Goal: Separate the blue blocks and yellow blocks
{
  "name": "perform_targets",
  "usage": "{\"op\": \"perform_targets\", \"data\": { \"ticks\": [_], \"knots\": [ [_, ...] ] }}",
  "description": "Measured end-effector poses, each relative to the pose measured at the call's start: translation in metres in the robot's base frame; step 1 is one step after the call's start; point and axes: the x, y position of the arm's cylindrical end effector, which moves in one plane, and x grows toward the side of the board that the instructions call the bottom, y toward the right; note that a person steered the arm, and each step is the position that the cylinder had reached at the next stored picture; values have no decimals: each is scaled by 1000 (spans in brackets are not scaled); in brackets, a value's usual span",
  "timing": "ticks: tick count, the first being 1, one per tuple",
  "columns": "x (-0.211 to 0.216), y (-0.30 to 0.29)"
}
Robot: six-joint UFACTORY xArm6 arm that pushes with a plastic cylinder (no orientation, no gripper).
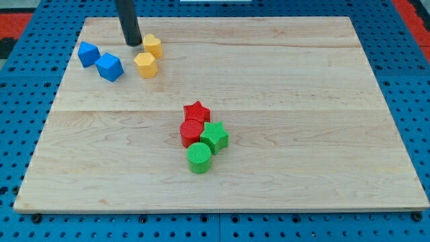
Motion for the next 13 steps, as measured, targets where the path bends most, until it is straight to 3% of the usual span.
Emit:
{"op": "perform_targets", "data": {
  "ticks": [2, 5, 7, 9, 10, 12, 13],
  "knots": [
    [45, -100],
    [73, -124],
    [87, -54],
    [92, -47],
    [95, 38],
    [33, -26],
    [-17, 20]
  ]
}}
